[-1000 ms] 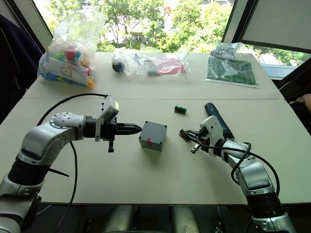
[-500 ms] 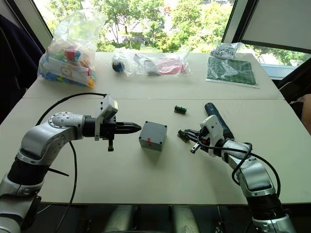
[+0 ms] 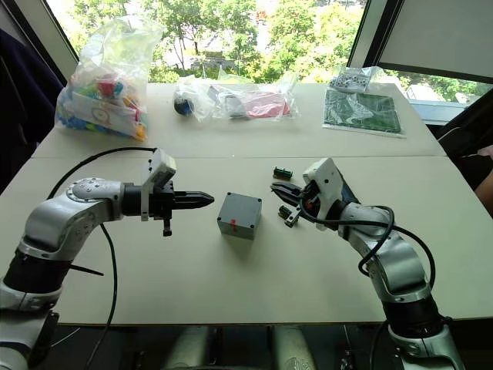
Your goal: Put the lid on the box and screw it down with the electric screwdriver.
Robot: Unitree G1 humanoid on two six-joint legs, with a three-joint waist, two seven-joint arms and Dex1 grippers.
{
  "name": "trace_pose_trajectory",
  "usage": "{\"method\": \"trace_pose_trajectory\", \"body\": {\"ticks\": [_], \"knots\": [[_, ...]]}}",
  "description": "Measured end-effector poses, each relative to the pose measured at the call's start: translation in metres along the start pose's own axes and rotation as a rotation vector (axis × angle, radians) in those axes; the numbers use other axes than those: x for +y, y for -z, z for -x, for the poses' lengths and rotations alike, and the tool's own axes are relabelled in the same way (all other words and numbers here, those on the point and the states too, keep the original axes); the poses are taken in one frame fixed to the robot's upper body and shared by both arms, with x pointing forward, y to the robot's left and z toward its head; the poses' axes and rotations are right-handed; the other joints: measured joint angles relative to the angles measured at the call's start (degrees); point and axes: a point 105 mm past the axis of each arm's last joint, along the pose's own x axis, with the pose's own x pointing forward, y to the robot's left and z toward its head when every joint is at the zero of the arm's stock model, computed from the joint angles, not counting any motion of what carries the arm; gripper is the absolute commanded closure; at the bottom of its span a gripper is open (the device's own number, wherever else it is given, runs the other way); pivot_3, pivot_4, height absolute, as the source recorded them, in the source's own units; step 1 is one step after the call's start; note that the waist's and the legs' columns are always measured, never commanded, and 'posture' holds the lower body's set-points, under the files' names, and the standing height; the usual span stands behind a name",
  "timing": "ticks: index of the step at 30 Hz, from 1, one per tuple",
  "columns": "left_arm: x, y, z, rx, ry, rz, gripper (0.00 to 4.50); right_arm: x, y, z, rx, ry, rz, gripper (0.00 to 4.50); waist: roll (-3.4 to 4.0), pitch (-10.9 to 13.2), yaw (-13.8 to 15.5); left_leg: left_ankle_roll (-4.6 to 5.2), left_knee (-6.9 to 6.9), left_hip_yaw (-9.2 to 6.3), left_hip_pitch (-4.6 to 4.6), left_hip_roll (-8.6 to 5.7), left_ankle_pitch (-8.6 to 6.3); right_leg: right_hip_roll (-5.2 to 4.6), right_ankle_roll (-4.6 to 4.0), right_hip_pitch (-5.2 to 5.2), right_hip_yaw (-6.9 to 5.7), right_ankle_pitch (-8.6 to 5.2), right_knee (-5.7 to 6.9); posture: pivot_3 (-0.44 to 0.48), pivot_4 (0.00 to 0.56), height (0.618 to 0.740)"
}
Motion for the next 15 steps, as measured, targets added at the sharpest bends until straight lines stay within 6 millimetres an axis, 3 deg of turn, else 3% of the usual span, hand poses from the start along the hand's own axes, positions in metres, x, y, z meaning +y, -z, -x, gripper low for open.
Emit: {"method": "trace_pose_trajectory", "body": {"ticks": [7,15], "knots": [[-0.006,0.000,0.007,-0.005,-0.020,0.012,4.50,0.012,0.016,-0.007,0.040,-0.052,-0.039,4.48,0.01,0.0,0.9,-0.03,0.10,0.06,-0.09,-0.04,0.01,-0.23,0.00,0.04,0.02,-0.01,-0.09,0.000,0.150,0.740],[-0.010,-0.002,0.003,-0.016,-0.023,0.024,4.50,0.004,0.026,-0.007,0.062,-0.027,-0.034,4.48,0.01,0.0,0.8,-0.04,0.07,0.04,-0.09,-0.05,0.02,-0.09,0.04,-0.01,0.00,0.02,-0.06,0.000,0.150,0.740]]}}
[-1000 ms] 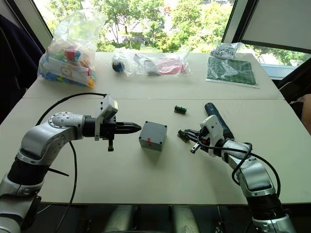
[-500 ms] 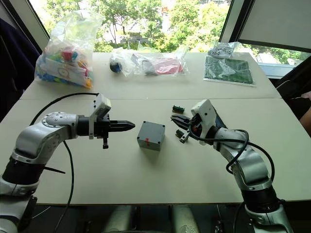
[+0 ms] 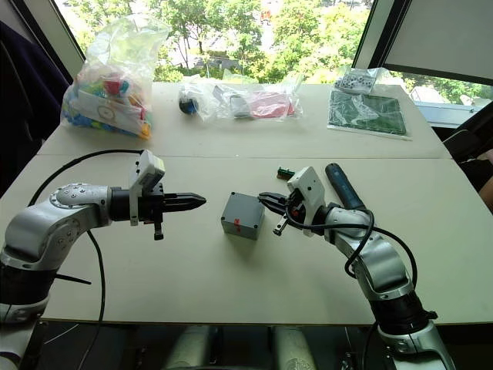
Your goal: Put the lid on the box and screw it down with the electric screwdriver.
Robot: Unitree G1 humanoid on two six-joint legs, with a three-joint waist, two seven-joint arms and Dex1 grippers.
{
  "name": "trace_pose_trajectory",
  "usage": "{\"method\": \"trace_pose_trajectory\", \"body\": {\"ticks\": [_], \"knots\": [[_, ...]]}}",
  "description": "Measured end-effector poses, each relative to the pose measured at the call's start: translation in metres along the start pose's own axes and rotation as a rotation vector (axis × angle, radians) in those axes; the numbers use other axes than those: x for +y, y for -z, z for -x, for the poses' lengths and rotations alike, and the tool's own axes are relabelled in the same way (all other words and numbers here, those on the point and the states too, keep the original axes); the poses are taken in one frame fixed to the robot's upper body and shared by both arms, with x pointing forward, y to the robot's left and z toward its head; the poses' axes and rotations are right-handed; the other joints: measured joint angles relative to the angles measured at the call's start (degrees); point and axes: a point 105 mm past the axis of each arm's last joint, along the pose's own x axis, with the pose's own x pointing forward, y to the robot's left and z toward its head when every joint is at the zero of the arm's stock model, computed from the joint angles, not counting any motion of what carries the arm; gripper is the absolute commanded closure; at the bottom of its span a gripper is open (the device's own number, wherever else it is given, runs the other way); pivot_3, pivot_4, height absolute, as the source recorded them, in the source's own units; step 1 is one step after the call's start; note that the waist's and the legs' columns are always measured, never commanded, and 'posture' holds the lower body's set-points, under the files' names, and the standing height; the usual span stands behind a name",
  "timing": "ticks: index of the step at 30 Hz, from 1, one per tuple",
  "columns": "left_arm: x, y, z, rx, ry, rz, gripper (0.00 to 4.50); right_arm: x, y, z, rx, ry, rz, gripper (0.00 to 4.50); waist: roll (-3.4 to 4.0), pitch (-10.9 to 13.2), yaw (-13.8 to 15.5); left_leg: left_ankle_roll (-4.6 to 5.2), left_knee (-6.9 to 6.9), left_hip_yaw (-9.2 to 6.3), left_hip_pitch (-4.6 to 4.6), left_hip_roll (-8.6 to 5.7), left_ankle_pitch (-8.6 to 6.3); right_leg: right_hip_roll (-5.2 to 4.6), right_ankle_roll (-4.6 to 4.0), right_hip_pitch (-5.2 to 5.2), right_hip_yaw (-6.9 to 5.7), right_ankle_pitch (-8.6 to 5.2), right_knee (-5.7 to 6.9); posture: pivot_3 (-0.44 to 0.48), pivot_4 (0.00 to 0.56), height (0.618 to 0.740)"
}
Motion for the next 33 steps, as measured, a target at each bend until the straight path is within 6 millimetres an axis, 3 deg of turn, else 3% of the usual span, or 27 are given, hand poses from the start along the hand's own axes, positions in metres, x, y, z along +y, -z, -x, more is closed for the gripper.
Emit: {"method": "trace_pose_trajectory", "body": {"ticks": [24,27,33], "knots": [[0.0008,-0.0055,-0.0029,-0.017,-0.007,-0.009,4.50,-0.0072,0.0065,-0.0047,0.015,0.018,0.021,4.48,0.00,0.0,0.0,-0.01,0.01,0.01,0.01,0.00,0.01,0.02,-0.03,0.00,0.00,0.03,0.02,0.000,0.150,0.740],[0.0010,-0.0055,-0.0034,-0.018,-0.009,-0.008,4.50,-0.0053,0.0073,-0.0083,0.024,0.004,0.037,3.62,0.00,0.0,0.0,-0.01,0.01,0.00,0.01,0.00,0.01,0.03,-0.03,0.00,-0.01,0.03,0.02,0.000,0.150,0.740],[0.0017,-0.0055,-0.0036,-0.019,-0.016,-0.008,4.50,-0.0050,0.0088,-0.0089,0.030,-0.003,0.034,1.40,0.00,0.0,0.0,-0.02,0.01,0.01,0.01,-0.01,0.01,0.01,-0.03,0.00,0.00,0.04,0.02,0.000,0.150,0.740]]}}
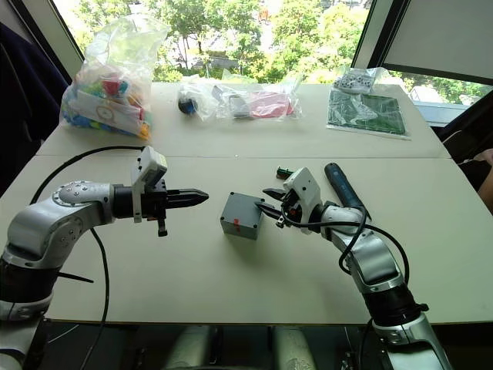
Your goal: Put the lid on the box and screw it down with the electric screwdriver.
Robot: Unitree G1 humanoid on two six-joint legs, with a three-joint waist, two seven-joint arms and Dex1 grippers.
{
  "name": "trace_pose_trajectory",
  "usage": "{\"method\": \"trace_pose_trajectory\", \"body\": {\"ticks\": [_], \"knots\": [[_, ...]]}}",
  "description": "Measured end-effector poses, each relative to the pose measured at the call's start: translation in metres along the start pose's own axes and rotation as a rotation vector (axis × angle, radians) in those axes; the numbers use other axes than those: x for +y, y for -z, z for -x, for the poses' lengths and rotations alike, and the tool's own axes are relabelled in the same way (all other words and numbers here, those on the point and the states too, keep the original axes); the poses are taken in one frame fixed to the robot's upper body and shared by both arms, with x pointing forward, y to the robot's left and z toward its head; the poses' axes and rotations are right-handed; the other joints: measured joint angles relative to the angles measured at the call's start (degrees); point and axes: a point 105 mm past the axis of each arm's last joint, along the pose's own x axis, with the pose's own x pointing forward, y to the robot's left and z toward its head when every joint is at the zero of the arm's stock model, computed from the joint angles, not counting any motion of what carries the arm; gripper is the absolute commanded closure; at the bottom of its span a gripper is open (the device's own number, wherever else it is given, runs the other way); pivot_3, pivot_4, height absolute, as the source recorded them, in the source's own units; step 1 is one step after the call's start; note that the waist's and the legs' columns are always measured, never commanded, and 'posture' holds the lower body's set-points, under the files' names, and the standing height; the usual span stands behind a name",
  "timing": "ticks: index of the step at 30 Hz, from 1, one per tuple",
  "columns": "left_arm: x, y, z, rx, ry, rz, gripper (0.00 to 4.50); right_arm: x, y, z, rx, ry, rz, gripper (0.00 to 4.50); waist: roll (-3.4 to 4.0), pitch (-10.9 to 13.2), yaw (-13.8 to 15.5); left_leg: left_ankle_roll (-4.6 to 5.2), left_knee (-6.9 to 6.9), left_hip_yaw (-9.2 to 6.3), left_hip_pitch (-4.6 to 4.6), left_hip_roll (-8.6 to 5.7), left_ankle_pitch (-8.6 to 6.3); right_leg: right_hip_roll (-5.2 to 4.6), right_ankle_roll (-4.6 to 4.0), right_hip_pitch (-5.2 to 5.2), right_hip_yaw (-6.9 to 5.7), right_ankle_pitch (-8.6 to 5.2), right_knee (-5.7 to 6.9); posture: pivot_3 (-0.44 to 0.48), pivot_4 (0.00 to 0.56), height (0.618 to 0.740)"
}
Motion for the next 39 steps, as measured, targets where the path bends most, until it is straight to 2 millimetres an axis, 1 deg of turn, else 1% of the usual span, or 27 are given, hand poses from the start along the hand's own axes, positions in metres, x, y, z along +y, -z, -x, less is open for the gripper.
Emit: {"method": "trace_pose_trajectory", "body": {"ticks": [1,3,5,6,8,9,10,11,12,14,15,17,20,22,25,27,30,33,35,37,39], "knots": [[0.000,0.000,0.000,0.000,0.000,0.000,4.50,0.000,0.000,0.000,0.000,0.001,0.000,1.02,0.00,0.0,0.0,0.00,0.00,0.00,0.00,0.00,0.00,0.00,0.00,0.00,0.00,0.00,0.00,0.000,0.150,0.740],[0.000,0.000,-0.001,-0.005,0.002,0.002,4.50,-0.005,-0.002,0.003,-0.007,0.017,-0.022,1.02,0.01,0.0,0.0,0.00,0.00,0.00,0.00,0.00,0.00,0.00,0.00,0.00,0.00,0.00,0.00,0.000,0.150,0.740],[-0.002,-0.002,-0.004,-0.029,0.015,0.025,4.50,-0.021,-0.011,0.012,-0.019,0.078,-0.063,1.02,0.03,0.0,0.1,-0.02,0.02,-0.01,-0.01,0.01,0.01,-0.03,0.00,0.00,0.00,0.01,0.00,0.000,0.150,0.740],[-0.004,-0.008,-0.006,-0.063,0.033,0.046,4.50,-0.037,-0.022,0.018,-0.025,0.121,-0.079,1.02,0.11,0.1,0.1,-0.08,0.05,0.00,-0.03,0.02,0.05,-0.06,-0.01,0.00,0.01,0.04,0.02,0.000,0.150,0.740],[-0.007,-0.025,-0.008,-0.123,0.066,0.046,4.50,-0.068,-0.055,0.034,-0.065,0.211,-0.039,0.41,0.21,0.2,0.1,-0.19,0.07,0.02,-0.14,-0.02,0.11,-0.09,0.02,-0.10,0.03,0.14,0.00,0.000,0.150,0.740],[-0.008,-0.035,-0.008,-0.144,0.081,0.031,4.50,-0.085,-0.077,0.045,-0.086,0.256,0.000,0.30,0.21,0.2,0.1,-0.19,0.05,0.01,-0.10,-0.06,0.11,-0.06,0.04,-0.05,0.01,0.14,-0.04,0.000,0.150,0.740],[-0.009,-0.042,-0.008,-0.157,0.092,0.013,4.50,-0.099,-0.089,0.055,-0.069,0.289,0.031,0.01,0.21,0.2,0.1,-0.19,0.00,0.01,-0.10,-0.06,0.11,-0.04,0.04,-0.05,-0.01,0.15,-0.08,0.000,0.150,0.740],[-0.010,-0.048,-0.008,-0.167,0.104,-0.005,4.50,-0.112,-0.098,0.064,-0.035,0.321,0.046,0.01,0.19,0.2,0.1,-0.18,-0.09,0.01,-0.09,-0.06,0.11,-0.02,0.03,-0.06,-0.03,0.14,-0.12,0.000,0.150,0.740],[-0.012,-0.050,-0.008,-0.168,0.118,-0.019,4.50,-0.123,-0.098,0.072,0.034,0.332,0.051,0.01,0.21,0.2,0.1,-0.17,-0.09,0.02,-0.09,-0.06,0.10,-0.01,0.02,-0.06,-0.04,0.13,-0.12,0.000,0.150,0.740],[-0.015,-0.051,-0.009,-0.155,0.144,-0.043,4.50,-0.137,-0.086,0.087,0.209,0.328,0.046,0.01,0.22,0.2,0.1,-0.16,-0.17,0.05,-0.11,-0.06,0.10,-0.02,-0.01,-0.12,-0.03,0.11,-0.14,0.000,0.150,0.740],[-0.016,-0.050,-0.010,-0.140,0.156,-0.064,4.50,-0.144,-0.074,0.094,0.318,0.316,0.025,0.01,0.22,0.2,0.0,-0.13,-0.15,0.09,-0.12,-0.05,0.08,0.00,-0.02,-0.14,-0.02,0.10,-0.14,0.000,0.150,0.740],[-0.019,-0.051,-0.013,-0.127,0.178,-0.095,4.50,-0.147,-0.056,0.096,0.439,0.277,-0.025,0.01,0.25,0.2,-0.3,-0.13,-0.15,0.18,-0.14,-0.05,0.08,0.01,0.02,-0.21,0.06,0.12,-0.11,0.000,0.150,0.740],[-0.022,-0.046,-0.017,-0.088,0.197,-0.144,4.50,-0.146,-0.034,0.093,0.609,0.195,-0.122,0.01,0.34,0.3,-1.4,-0.13,-0.09,0.22,-0.14,-0.05,0.08,0.02,0.03,-0.24,0.12,0.13,-0.06,0.000,0.150,0.740],[-0.027,-0.040,-0.019,-0.070,0.215,-0.165,4.50,-0.150,-0.019,0.094,0.710,0.192,-0.167,0.01,0.35,0.3,-1.7,-0.14,-0.07,0.24,-0.13,-0.05,0.09,0.03,0.02,-0.25,0.15,0.13,-0.04,0.000,0.150,0.740],[-0.029,-0.033,-0.019,-0.063,0.211,-0.156,4.50,-0.148,-0.002,0.093,0.786,0.165,-0.219,0.01,0.35,0.3,-1.6,-0.14,-0.05,0.19,-0.13,-0.04,0.10,0.05,0.06,-0.26,0.15,0.16,0.00,0.000,0.150,0.740],[-0.032,-0.027,-0.017,-0.064,0.194,-0.149,4.50,-0.142,0.007,0.092,0.832,0.128,-0.247,0.01,0.38,0.3,-1.4,-0.14,-0.06,0.19,-0.18,-0.04,0.10,0.02,0.08,-0.33,0.15,0.17,0.02,0.000,0.150,0.740],[-0.031,-0.022,-0.015,-0.065,0.164,-0.132,4.50,-0.137,0.014,0.094,0.851,0.111,-0.314,0.01,0.38,0.3,-1.4,-0.15,-0.05,0.18,-0.23,-0.04,0.10,0.00,0.09,-0.38,0.14,0.17,0.02,0.000,0.150,0.740],[-0.031,-0.023,-0.013,-0.072,0.143,-0.138,4.50,-0.135,0.016,0.095,0.865,0.109,-0.331,0.01,0.38,0.3,-1.3,-0.16,-0.03,0.18,-0.24,-0.06,0.10,-0.02,0.09,-0.36,0.14,0.17,0.02,0.000,0.150,0.740],[-0.031,-0.020,-0.013,-0.069,0.139,-0.128,4.50,-0.135,0.020,0.096,0.876,0.113,-0.338,0.01,0.38,0.3,-1.4,-0.16,-0.02,0.18,-0.23,-0.06,0.11,-0.02,0.09,-0.36,0.14,0.17,0.02,0.000,0.150,0.740],[-0.030,-0.019,-0.014,-0.072,0.129,-0.124,4.50,-0.135,0.024,0.097,0.890,0.119,-0.353,0.01,0.38,0.3,-1.4,-0.18,-0.01,0.18,-0.23,-0.07,0.11,-0.01,0.08,-0.36,0.14,0.18,0.04,0.000,0.150,0.740],[-0.030,-0.020,-0.015,-0.081,0.117,-0.119,4.50,-0.134,0.034,0.099,0.931,0.125,-0.368,0.01,0.38,0.3,-1.4,-0.19,0.00,0.18,-0.22,-0.07,0.12,0.00,0.08,-0.35,0.14,0.18,0.05,0.000,0.150,0.740]]}}
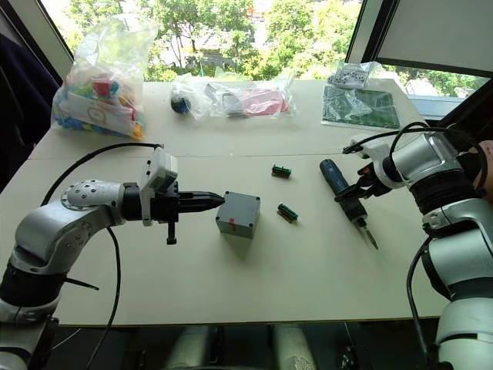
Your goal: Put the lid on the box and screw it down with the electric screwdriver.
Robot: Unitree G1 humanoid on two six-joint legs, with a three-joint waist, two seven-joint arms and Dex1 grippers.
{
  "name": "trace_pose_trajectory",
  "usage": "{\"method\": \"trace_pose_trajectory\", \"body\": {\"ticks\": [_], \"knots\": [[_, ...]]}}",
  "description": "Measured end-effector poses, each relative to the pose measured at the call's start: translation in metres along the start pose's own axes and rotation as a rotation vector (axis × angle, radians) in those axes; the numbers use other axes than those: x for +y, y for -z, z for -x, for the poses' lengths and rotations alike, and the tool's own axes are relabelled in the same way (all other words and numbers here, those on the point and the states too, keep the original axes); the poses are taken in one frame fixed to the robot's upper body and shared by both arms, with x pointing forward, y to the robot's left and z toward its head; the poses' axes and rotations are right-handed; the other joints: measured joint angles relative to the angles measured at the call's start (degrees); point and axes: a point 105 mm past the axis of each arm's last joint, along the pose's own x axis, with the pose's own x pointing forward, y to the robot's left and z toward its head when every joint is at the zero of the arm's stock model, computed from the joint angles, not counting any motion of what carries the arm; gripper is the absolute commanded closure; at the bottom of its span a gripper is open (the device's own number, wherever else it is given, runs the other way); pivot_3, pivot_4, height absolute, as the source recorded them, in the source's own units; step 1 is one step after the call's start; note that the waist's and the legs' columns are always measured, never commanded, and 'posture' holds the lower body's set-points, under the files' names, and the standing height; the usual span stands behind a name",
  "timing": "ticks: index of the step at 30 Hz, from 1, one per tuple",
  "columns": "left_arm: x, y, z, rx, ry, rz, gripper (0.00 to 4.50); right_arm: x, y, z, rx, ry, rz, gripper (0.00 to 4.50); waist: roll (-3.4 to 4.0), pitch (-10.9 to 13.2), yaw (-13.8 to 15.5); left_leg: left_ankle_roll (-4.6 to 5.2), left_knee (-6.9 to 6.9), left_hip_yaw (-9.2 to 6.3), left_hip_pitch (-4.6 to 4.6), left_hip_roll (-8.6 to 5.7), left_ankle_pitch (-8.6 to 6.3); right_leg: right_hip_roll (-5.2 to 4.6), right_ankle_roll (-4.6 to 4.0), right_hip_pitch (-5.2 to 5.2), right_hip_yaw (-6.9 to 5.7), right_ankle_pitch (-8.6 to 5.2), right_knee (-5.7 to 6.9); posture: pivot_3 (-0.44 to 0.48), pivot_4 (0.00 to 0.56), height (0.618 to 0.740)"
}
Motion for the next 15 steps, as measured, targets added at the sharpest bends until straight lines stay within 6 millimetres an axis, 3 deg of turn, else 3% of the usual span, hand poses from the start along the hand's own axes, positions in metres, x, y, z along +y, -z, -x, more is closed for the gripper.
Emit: {"method": "trace_pose_trajectory", "body": {"ticks": [5,8,14,15], "knots": [[0.001,0.005,-0.002,-0.013,-0.024,0.028,4.50,-0.001,0.008,-0.014,0.064,0.001,-0.022,0.01,-0.01,0.0,-0.2,-0.01,0.01,0.00,0.04,0.01,0.00,0.04,0.01,-0.01,0.00,0.01,0.09,0.000,0.150,0.740],[0.001,0.006,-0.004,-0.019,-0.035,0.033,4.50,-0.002,0.006,-0.017,0.079,0.017,0.006,0.62,-0.04,0.0,-0.2,-0.06,0.03,-0.02,0.12,0.01,0.03,0.05,-0.02,0.08,0.00,0.03,0.10,0.000,0.150,0.740],[0.001,0.009,-0.005,-0.030,-0.045,0.050,4.50,-0.003,0.006,-0.020,0.150,0.064,0.104,2.46,-0.07,-0.1,-0.1,-0.06,0.01,-0.09,0.15,0.02,0.03,0.06,-0.02,0.13,-0.07,0.03,0.10,0.000,0.150,0.740],[0.001,0.009,-0.006,-0.033,-0.050,0.055,4.50,-0.002,0.007,-0.020,0.160,0.068,0.120,2.51,-0.08,-0.1,-0.1,-0.06,0.01,-0.11,0.15,0.02,0.03,0.06,-0.01,0.14,-0.08,0.03,0.10,0.000,0.150,0.740]]}}
